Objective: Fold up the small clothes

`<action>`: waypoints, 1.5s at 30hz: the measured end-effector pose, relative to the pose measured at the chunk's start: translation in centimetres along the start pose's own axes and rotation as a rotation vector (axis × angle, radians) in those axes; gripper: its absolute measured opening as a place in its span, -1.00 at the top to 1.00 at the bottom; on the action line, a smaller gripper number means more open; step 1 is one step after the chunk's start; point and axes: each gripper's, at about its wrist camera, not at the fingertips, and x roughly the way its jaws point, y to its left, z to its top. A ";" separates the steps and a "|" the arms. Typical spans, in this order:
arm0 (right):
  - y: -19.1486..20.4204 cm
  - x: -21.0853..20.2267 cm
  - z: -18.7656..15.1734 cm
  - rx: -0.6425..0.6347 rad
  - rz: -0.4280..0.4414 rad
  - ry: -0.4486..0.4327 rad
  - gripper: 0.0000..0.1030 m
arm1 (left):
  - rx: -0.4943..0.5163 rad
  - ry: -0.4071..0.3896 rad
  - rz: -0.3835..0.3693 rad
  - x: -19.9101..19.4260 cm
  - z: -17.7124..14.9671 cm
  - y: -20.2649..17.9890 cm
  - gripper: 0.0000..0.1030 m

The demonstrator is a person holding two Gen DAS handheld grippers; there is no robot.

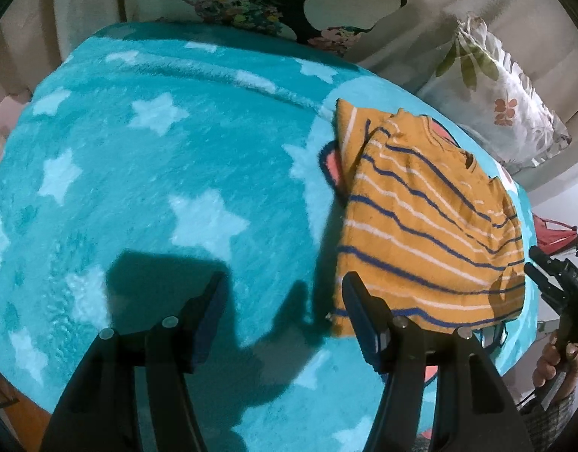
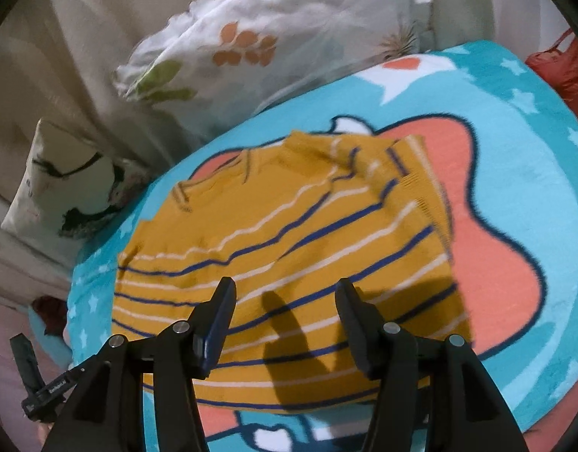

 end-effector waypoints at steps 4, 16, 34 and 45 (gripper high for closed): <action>3.5 1.6 -0.6 -0.093 0.027 0.059 -0.15 | -0.027 0.008 -0.006 0.2 -0.4 0.8 -0.22; 18.9 6.7 -5.1 -0.515 0.109 0.214 -0.20 | -0.104 -0.010 -0.002 -0.7 -2.1 3.7 -0.22; 23.4 9.5 -19.3 -1.227 -0.189 0.063 -0.20 | 0.085 0.060 -0.261 4.3 8.3 -1.0 -0.34; 26.6 12.1 -20.4 -1.336 -0.302 -0.098 -0.07 | 0.159 0.196 -0.405 11.0 13.1 -5.3 -0.36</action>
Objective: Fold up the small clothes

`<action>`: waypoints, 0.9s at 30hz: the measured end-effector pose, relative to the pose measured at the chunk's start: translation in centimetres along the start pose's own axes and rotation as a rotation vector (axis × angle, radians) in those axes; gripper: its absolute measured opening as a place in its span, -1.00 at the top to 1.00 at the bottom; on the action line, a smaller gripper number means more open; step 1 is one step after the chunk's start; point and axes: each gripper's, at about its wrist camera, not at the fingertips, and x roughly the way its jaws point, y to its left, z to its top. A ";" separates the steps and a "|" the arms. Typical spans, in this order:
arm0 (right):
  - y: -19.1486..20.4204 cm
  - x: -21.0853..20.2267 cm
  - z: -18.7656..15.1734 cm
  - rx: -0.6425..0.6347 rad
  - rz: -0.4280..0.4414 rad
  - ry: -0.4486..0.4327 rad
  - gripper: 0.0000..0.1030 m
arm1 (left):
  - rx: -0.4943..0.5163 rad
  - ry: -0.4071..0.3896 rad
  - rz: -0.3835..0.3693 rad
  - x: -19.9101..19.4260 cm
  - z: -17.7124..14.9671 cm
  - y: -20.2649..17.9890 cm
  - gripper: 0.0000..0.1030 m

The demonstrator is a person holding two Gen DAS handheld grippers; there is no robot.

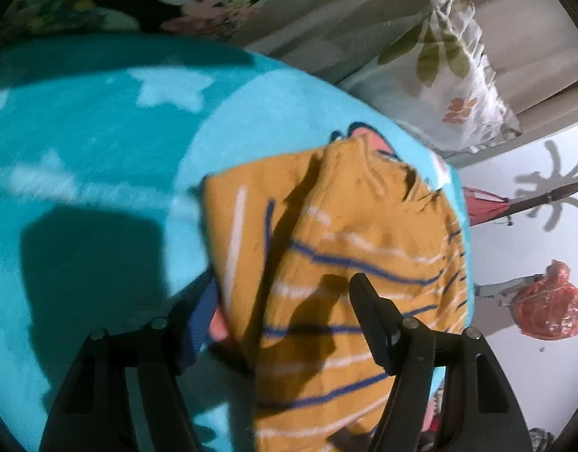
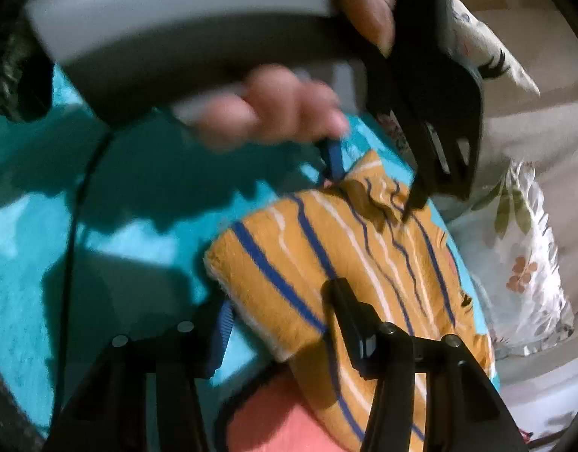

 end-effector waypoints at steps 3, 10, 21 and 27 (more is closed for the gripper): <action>0.0 0.5 0.9 0.002 -0.014 -0.005 -0.07 | -0.028 0.022 -0.062 0.4 1.3 0.6 -0.37; -0.7 0.9 2.0 0.059 0.035 -0.003 0.59 | -0.037 -0.011 0.013 0.2 1.5 0.6 0.70; -5.1 -1.9 1.1 0.199 0.135 -0.103 0.65 | -0.044 -0.088 0.107 -2.3 1.3 -2.8 0.71; -8.9 -5.7 -1.6 0.271 0.139 -0.198 0.66 | -0.009 -0.139 0.162 -3.4 1.9 -8.5 0.71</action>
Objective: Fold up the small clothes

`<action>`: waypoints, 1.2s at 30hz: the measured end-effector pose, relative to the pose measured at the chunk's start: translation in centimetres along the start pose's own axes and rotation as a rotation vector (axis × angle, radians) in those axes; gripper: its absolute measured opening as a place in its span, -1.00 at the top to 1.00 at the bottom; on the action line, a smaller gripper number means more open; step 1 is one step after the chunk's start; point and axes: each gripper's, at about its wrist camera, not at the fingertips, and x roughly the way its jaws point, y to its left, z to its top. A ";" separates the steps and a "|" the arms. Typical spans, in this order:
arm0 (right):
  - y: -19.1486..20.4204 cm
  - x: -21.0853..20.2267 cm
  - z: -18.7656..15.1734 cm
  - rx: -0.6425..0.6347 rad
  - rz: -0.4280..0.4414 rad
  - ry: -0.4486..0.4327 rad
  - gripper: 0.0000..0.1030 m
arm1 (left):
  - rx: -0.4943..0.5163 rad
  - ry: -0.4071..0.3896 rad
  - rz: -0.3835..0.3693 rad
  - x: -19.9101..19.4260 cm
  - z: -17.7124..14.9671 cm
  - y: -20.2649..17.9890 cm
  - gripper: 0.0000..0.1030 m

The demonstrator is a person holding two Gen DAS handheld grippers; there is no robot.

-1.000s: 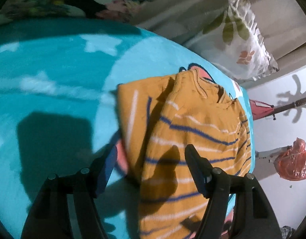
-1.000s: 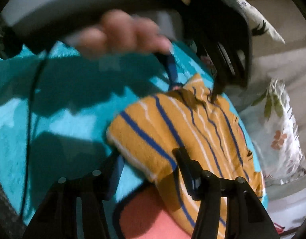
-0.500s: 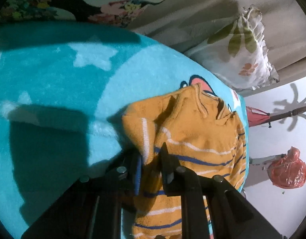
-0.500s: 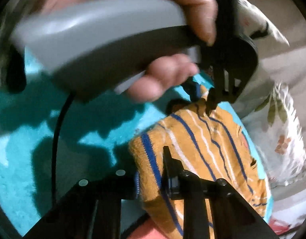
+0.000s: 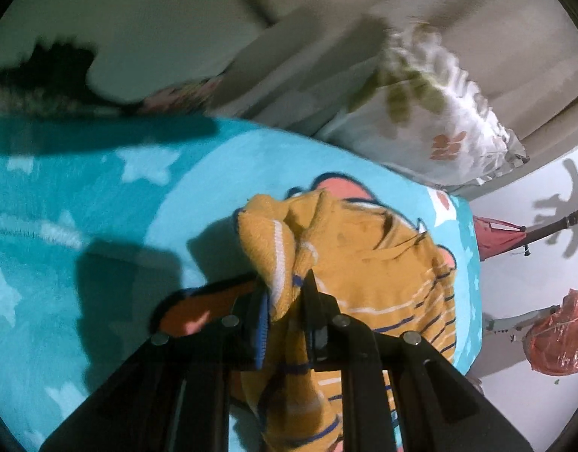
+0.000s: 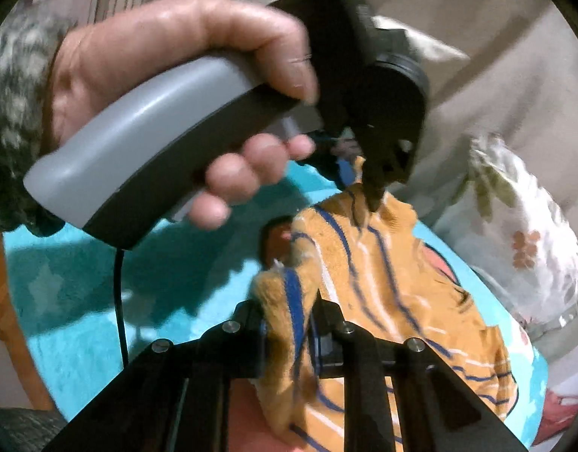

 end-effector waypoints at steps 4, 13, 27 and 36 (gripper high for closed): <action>-5.3 -3.2 -1.7 0.123 0.007 -0.041 0.66 | 0.042 -0.029 0.008 0.3 0.4 -5.8 0.72; -18.7 -7.9 -10.9 0.420 -0.059 -0.008 0.66 | 0.205 0.055 -0.040 8.7 -0.1 -21.0 0.71; -26.5 -7.8 -23.5 0.654 0.035 0.167 0.38 | 0.272 0.208 -0.060 17.9 -3.9 -29.4 0.59; -33.9 -9.9 -23.6 0.783 0.051 0.104 0.15 | 0.252 0.009 0.084 9.4 -5.7 -25.8 -0.20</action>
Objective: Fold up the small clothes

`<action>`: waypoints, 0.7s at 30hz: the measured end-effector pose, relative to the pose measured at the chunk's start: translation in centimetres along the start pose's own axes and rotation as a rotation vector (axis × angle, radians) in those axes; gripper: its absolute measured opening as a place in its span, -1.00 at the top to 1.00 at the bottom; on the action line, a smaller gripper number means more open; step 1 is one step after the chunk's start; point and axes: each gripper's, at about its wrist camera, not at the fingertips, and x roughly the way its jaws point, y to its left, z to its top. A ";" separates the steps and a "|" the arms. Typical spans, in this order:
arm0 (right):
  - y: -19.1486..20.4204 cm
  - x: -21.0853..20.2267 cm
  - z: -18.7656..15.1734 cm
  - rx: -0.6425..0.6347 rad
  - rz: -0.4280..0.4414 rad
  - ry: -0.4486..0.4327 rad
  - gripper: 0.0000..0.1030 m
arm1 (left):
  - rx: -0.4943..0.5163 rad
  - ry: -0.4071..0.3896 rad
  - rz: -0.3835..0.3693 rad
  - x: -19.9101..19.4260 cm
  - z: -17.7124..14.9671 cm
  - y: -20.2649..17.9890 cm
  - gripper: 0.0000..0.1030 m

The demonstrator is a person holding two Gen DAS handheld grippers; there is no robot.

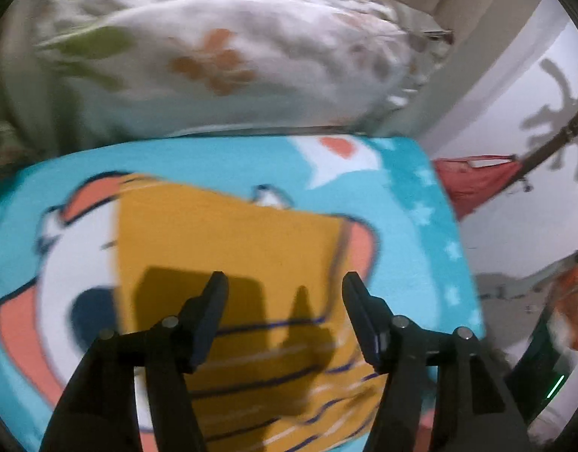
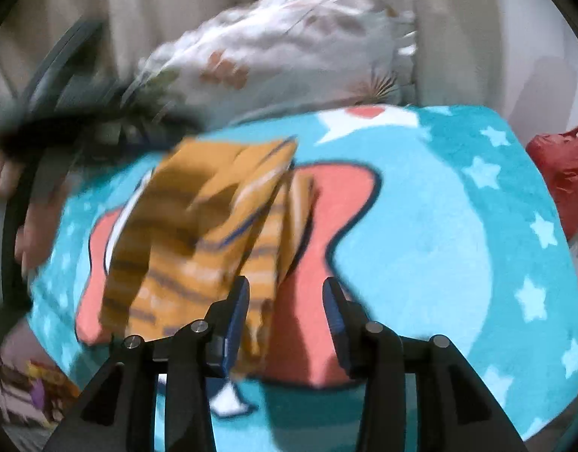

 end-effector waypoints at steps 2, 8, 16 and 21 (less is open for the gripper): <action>-0.7 0.5 1.9 0.042 0.045 -0.007 0.14 | -0.010 0.003 0.064 -0.3 -1.7 1.3 -0.20; -1.0 6.9 6.8 0.149 0.220 0.108 0.18 | -0.097 0.027 0.146 -0.6 -6.5 4.7 -0.20; -0.6 12.5 9.6 0.133 0.200 0.190 0.85 | -0.146 0.043 0.179 0.3 -9.6 5.6 -0.34; -0.5 13.1 10.1 0.116 0.153 0.198 0.83 | -0.122 0.062 0.202 1.0 -10.4 4.9 -0.35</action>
